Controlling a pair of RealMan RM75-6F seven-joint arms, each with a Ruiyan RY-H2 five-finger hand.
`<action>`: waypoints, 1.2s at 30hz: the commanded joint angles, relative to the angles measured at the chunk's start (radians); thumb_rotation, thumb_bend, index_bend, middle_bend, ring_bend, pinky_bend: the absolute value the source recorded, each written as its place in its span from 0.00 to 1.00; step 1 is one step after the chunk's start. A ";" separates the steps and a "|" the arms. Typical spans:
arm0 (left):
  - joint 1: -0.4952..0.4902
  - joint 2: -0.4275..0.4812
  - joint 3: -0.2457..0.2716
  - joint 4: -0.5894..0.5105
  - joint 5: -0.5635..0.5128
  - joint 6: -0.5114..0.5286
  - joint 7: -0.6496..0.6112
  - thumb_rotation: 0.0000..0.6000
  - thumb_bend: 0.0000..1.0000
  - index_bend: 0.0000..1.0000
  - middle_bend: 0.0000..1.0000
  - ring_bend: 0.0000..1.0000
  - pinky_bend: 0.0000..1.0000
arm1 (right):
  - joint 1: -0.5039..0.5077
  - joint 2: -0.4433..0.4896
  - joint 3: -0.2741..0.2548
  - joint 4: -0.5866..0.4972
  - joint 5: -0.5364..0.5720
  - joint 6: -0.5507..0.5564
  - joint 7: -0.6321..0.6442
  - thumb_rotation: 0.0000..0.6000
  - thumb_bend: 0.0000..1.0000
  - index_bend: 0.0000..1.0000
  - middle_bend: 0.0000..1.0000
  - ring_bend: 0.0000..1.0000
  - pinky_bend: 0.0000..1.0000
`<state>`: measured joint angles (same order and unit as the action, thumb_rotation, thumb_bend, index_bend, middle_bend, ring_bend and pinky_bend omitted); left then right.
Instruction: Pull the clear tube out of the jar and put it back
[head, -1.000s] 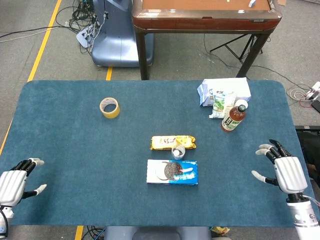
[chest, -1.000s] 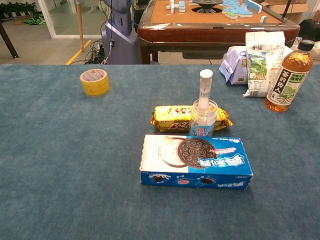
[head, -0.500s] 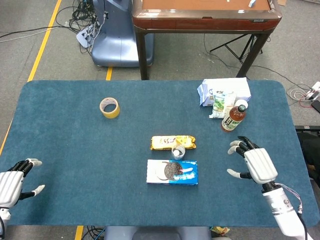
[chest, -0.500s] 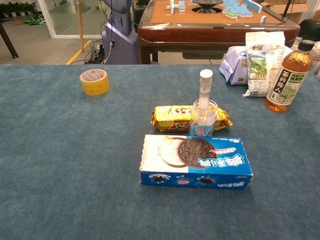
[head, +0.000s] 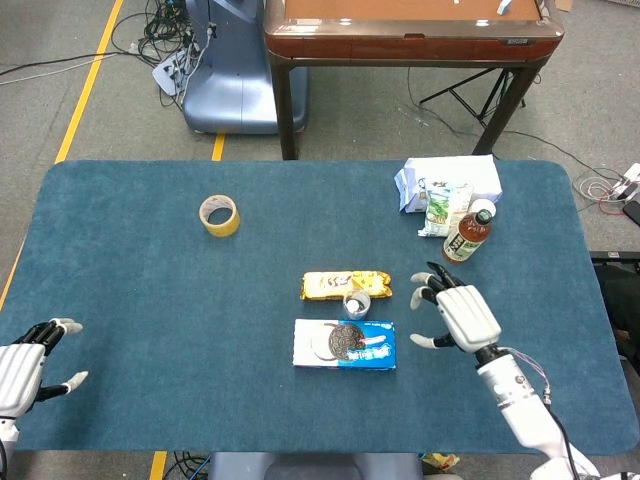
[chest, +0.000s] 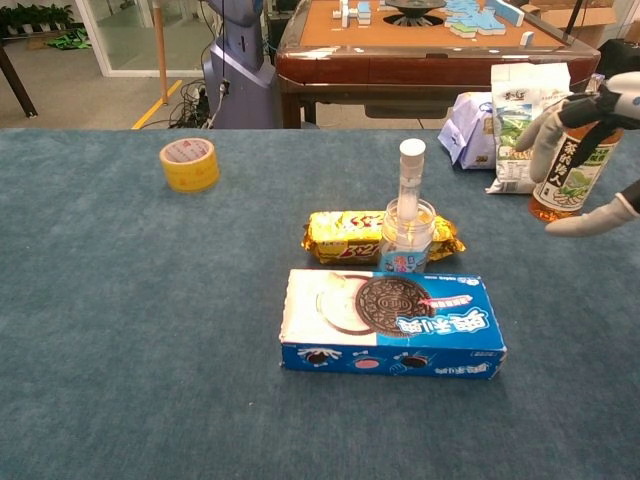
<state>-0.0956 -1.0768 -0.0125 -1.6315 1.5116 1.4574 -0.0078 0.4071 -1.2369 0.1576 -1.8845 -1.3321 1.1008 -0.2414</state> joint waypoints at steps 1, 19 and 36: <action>0.000 0.002 0.001 -0.003 0.001 -0.001 -0.001 1.00 0.17 0.31 0.29 0.26 0.46 | 0.027 -0.027 0.014 -0.009 0.033 -0.022 -0.014 1.00 0.11 0.50 0.23 0.07 0.27; 0.004 0.020 -0.003 -0.004 -0.002 0.003 -0.041 1.00 0.17 0.31 0.30 0.26 0.46 | 0.133 -0.164 0.022 0.008 0.161 -0.039 -0.164 1.00 0.12 0.51 0.22 0.05 0.20; 0.008 0.031 -0.004 -0.005 0.001 0.009 -0.067 1.00 0.17 0.31 0.31 0.27 0.46 | 0.183 -0.223 0.016 0.039 0.198 -0.029 -0.202 1.00 0.12 0.51 0.20 0.04 0.17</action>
<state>-0.0874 -1.0457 -0.0169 -1.6365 1.5124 1.4665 -0.0746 0.5887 -1.4586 0.1736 -1.8462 -1.1353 1.0718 -0.4419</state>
